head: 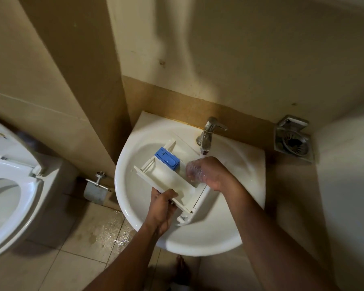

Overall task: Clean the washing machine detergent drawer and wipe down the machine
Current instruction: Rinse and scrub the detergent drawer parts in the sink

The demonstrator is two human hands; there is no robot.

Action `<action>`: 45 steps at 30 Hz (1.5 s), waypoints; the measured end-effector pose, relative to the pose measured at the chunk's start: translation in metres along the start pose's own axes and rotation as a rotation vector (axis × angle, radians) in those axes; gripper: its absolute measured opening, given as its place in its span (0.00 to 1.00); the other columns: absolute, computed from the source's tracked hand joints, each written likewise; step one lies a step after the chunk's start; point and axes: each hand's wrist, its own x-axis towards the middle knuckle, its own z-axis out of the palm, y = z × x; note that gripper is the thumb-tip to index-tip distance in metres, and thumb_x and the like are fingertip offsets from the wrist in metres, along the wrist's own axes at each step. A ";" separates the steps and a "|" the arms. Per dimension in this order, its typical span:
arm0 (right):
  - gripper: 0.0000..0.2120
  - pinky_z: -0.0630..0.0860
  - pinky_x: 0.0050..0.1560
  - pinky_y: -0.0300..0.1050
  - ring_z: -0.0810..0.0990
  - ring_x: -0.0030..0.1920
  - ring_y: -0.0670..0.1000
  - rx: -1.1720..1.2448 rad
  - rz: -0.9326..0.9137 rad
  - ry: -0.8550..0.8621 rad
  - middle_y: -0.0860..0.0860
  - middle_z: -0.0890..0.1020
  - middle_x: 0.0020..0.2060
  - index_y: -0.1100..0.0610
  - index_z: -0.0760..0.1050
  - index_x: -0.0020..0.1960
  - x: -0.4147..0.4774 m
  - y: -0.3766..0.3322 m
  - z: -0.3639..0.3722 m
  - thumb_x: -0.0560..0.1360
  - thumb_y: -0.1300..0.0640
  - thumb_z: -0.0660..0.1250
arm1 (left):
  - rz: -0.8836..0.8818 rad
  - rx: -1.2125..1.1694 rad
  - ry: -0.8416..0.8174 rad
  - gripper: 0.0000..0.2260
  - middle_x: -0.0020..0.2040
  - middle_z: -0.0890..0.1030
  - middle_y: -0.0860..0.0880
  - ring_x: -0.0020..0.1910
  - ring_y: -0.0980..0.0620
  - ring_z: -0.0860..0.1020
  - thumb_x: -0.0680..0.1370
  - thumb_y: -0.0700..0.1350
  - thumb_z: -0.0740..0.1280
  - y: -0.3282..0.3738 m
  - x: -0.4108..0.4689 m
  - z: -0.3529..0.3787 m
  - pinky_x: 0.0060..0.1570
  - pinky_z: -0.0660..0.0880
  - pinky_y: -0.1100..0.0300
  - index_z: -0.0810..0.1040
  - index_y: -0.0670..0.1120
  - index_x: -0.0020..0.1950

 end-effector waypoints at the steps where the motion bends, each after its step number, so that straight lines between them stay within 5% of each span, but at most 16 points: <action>1: 0.06 0.79 0.44 0.49 0.80 0.39 0.54 -0.141 -0.023 0.066 0.59 0.81 0.39 0.67 0.80 0.45 -0.003 0.000 0.003 0.75 0.70 0.64 | -0.007 -0.021 0.002 0.22 0.57 0.83 0.37 0.58 0.36 0.81 0.72 0.26 0.63 0.001 0.000 0.000 0.53 0.81 0.40 0.74 0.45 0.62; 4: 0.06 0.82 0.55 0.51 0.81 0.43 0.56 -0.126 -0.077 0.255 0.62 0.81 0.45 0.65 0.77 0.50 -0.004 0.002 0.011 0.76 0.70 0.63 | -0.010 -0.048 -0.001 0.22 0.57 0.83 0.37 0.57 0.37 0.81 0.73 0.25 0.61 0.002 0.000 0.001 0.48 0.82 0.46 0.74 0.45 0.61; 8: 0.09 0.80 0.44 0.42 0.78 0.39 0.55 0.676 0.014 0.257 0.61 0.76 0.41 0.69 0.73 0.50 0.004 -0.007 0.010 0.77 0.73 0.54 | -0.001 -0.030 0.007 0.23 0.58 0.83 0.38 0.60 0.35 0.80 0.72 0.26 0.62 0.001 -0.001 0.002 0.52 0.82 0.44 0.72 0.43 0.64; 12: 0.12 0.78 0.32 0.38 0.76 0.36 0.51 1.067 0.036 0.110 0.56 0.74 0.37 0.63 0.73 0.48 0.010 -0.012 0.016 0.78 0.70 0.52 | 0.008 -0.061 0.018 0.23 0.57 0.84 0.39 0.58 0.37 0.80 0.72 0.26 0.62 0.002 -0.002 0.002 0.50 0.82 0.45 0.74 0.44 0.62; 15: 0.08 0.78 0.30 0.38 0.80 0.37 0.51 0.740 0.050 -0.004 0.57 0.80 0.37 0.64 0.76 0.47 -0.004 0.002 0.013 0.79 0.68 0.59 | -0.005 -0.060 0.021 0.24 0.57 0.83 0.38 0.59 0.37 0.80 0.70 0.27 0.63 0.002 -0.002 0.003 0.50 0.82 0.46 0.73 0.43 0.64; 18: 0.08 0.83 0.47 0.45 0.85 0.45 0.52 -0.284 -0.132 -0.090 0.58 0.84 0.47 0.67 0.80 0.54 -0.028 0.007 0.006 0.78 0.67 0.64 | -0.018 -0.063 0.036 0.23 0.55 0.84 0.39 0.57 0.38 0.81 0.71 0.26 0.62 0.003 -0.005 0.006 0.50 0.82 0.46 0.74 0.44 0.62; 20: 0.12 0.79 0.55 0.42 0.84 0.53 0.50 -0.838 -0.391 0.044 0.53 0.84 0.56 0.60 0.81 0.61 -0.042 0.012 -0.005 0.78 0.62 0.68 | -0.039 -0.066 0.046 0.23 0.55 0.83 0.40 0.56 0.39 0.81 0.71 0.27 0.61 0.006 -0.009 0.009 0.48 0.82 0.49 0.74 0.45 0.62; 21: 0.13 0.77 0.55 0.38 0.83 0.54 0.49 -0.897 -0.533 0.189 0.52 0.84 0.57 0.57 0.81 0.61 -0.052 0.012 -0.013 0.77 0.62 0.68 | -0.059 -0.067 0.042 0.23 0.55 0.83 0.40 0.55 0.41 0.81 0.71 0.27 0.61 0.007 -0.012 0.011 0.47 0.82 0.50 0.74 0.44 0.63; 23: 0.13 0.72 0.55 0.35 0.83 0.54 0.53 -0.853 -0.843 0.505 0.53 0.84 0.56 0.58 0.82 0.59 -0.071 0.010 -0.034 0.75 0.64 0.69 | -0.134 -0.080 0.014 0.19 0.51 0.83 0.41 0.49 0.43 0.83 0.72 0.30 0.62 0.011 -0.022 0.016 0.42 0.83 0.52 0.76 0.42 0.61; 25: 0.15 0.67 0.56 0.34 0.80 0.57 0.55 -0.856 -0.903 0.693 0.54 0.83 0.58 0.59 0.81 0.61 -0.082 0.007 -0.060 0.75 0.61 0.71 | -0.239 -0.066 -0.014 0.15 0.46 0.82 0.41 0.41 0.44 0.83 0.72 0.34 0.64 0.015 -0.036 0.023 0.36 0.83 0.53 0.77 0.39 0.58; 28: 0.28 0.69 0.60 0.40 0.77 0.63 0.51 -0.600 -0.488 0.486 0.49 0.78 0.64 0.52 0.74 0.70 -0.096 0.002 -0.082 0.74 0.42 0.72 | -0.372 0.030 -0.123 0.15 0.49 0.78 0.37 0.42 0.40 0.79 0.71 0.43 0.66 0.023 -0.060 0.029 0.34 0.81 0.53 0.77 0.38 0.55; 30: 0.33 0.75 0.59 0.48 0.81 0.59 0.49 -0.420 -0.331 0.327 0.46 0.82 0.59 0.48 0.77 0.66 -0.103 0.003 -0.087 0.67 0.30 0.70 | -0.401 0.104 -0.191 0.11 0.44 0.77 0.38 0.39 0.41 0.78 0.70 0.46 0.66 0.030 -0.072 0.033 0.34 0.77 0.56 0.75 0.40 0.47; 33: 0.31 0.78 0.49 0.48 0.86 0.47 0.48 -0.382 -0.355 0.273 0.46 0.87 0.45 0.47 0.84 0.53 -0.112 0.006 -0.088 0.63 0.25 0.71 | -0.365 0.123 -0.241 0.09 0.44 0.73 0.41 0.40 0.43 0.76 0.72 0.46 0.66 0.043 -0.081 0.038 0.39 0.71 0.54 0.71 0.46 0.50; 36: 0.23 0.78 0.44 0.46 0.86 0.41 0.45 -0.435 -0.447 0.298 0.45 0.88 0.42 0.42 0.84 0.46 -0.124 0.000 -0.082 0.65 0.25 0.69 | -0.354 0.094 -0.361 0.12 0.47 0.83 0.41 0.42 0.42 0.82 0.76 0.49 0.68 0.059 -0.091 0.047 0.43 0.79 0.52 0.83 0.41 0.52; 42: 0.30 0.77 0.48 0.43 0.85 0.48 0.41 -0.463 -0.534 0.330 0.39 0.86 0.47 0.42 0.82 0.53 -0.148 -0.017 -0.082 0.64 0.21 0.66 | -0.423 0.146 -0.427 0.11 0.45 0.85 0.42 0.41 0.43 0.84 0.77 0.49 0.70 0.088 -0.101 0.061 0.44 0.83 0.50 0.86 0.42 0.48; 45: 0.32 0.78 0.52 0.48 0.84 0.51 0.49 -0.456 -0.475 0.428 0.46 0.86 0.47 0.49 0.81 0.57 -0.146 -0.008 -0.077 0.70 0.24 0.62 | -0.442 0.210 -0.427 0.12 0.45 0.85 0.41 0.41 0.43 0.84 0.74 0.49 0.70 0.102 -0.101 0.068 0.47 0.82 0.49 0.87 0.41 0.46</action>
